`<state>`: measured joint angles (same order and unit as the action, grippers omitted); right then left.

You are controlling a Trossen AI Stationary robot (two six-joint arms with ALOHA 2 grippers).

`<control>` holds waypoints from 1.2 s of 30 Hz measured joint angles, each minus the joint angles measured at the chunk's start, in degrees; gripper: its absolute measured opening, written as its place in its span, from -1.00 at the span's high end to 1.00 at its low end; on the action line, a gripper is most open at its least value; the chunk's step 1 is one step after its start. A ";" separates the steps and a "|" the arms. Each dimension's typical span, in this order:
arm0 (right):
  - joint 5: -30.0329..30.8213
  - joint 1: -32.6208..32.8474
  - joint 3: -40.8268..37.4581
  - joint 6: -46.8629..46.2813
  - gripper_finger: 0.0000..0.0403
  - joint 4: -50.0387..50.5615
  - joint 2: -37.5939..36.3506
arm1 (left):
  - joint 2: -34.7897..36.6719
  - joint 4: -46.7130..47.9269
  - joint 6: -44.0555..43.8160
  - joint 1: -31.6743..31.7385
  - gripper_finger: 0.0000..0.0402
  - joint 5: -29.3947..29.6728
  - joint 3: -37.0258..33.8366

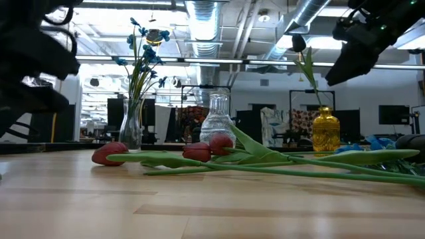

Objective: Sort flowers into vase by color
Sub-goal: Put the left black flower into the yellow vase

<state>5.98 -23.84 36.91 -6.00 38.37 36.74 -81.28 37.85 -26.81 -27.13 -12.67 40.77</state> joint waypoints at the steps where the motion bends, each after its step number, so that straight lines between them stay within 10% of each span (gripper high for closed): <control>1: 0.00 0.41 0.00 -0.56 -0.29 0.00 -0.01 | -0.82 0.02 0.51 -0.39 0.08 0.00 0.00; 12: 0.00 4.13 0.00 -1.69 -0.29 -1.56 -0.01 | -5.61 0.02 -2.00 -2.94 0.16 4.33 0.26; 26: 0.02 7.81 0.00 -1.68 -0.29 -4.81 -0.01 | -5.69 0.04 -8.71 -2.94 0.95 4.93 0.04; 36: 0.04 10.32 0.00 -1.63 -0.29 -5.58 -0.01 | 0.47 -1.08 -11.42 -0.24 1.00 3.40 -0.26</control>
<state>6.02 -13.52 36.91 -7.64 32.79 36.73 -80.80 36.76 -38.22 -27.37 -9.27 40.51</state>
